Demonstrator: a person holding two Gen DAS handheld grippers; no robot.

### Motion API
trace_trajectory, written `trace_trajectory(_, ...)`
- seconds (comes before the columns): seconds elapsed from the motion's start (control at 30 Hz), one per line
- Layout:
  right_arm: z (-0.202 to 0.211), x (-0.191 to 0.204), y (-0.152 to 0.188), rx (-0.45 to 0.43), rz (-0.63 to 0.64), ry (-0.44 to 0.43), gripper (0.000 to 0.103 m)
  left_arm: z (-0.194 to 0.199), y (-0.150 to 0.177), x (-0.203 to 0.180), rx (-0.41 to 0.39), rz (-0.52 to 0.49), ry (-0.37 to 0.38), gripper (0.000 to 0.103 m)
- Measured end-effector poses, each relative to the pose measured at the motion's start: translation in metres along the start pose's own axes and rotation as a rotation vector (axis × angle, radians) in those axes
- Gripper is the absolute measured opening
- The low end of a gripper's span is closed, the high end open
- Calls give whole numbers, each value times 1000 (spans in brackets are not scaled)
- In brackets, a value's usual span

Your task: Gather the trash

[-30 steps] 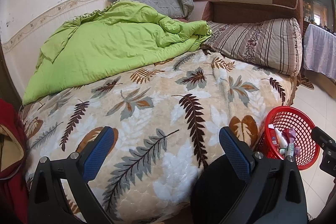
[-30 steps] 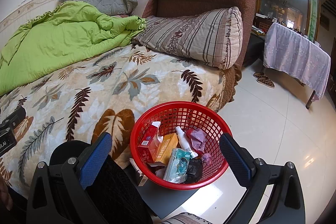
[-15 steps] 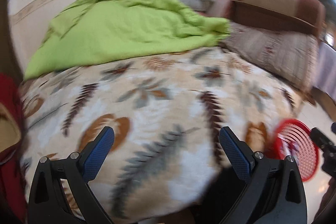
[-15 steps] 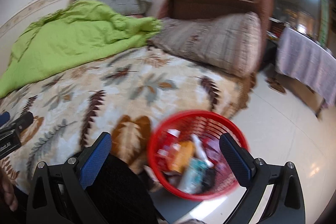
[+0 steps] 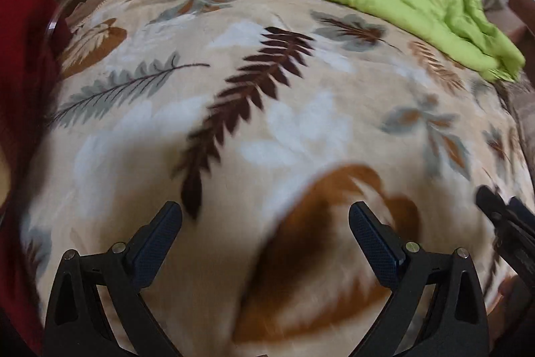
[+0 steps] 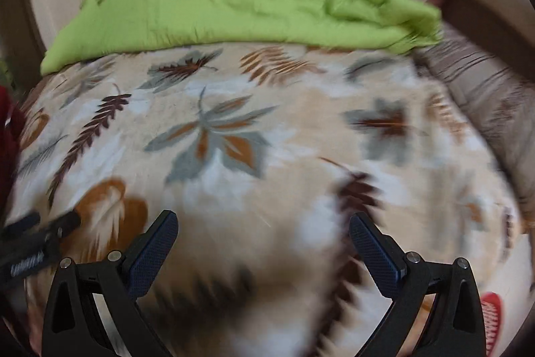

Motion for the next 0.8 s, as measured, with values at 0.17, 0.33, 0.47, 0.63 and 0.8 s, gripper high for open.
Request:
trace_trajectory(0.17,-77,12,-14,29,0,150,103,-10,-8,-6,-72,-47,-115,103)
trace_trajectory(0.33,-80,7,-5,17,-111,97,103,-10,-7,-10,-116,-42,-109,103)
trace_trajectory(0.47,-79,10,-3,11,-108,94,103,-7,-6,-9,-127,-46,-124,103)
trace_trajectory(0.63,-78,6,-5,9,-110,89,103,-9,-7,-13,-128,-44,-116,103)
trace_trajectory(0.8,-78,5,-6,7,-111,87,103,-5,-4,-10,-132,-45,-90,103)
Point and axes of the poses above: each gripper's, at about its wrist camera, not at the fingertips, and z roughly against the way its jaws point, x to its left, y to its underside, the point moved 10 cm from there along -z, roughly the way its jaws point, and after that the axes turned 2 degrees about x, right-handed, at the moved point
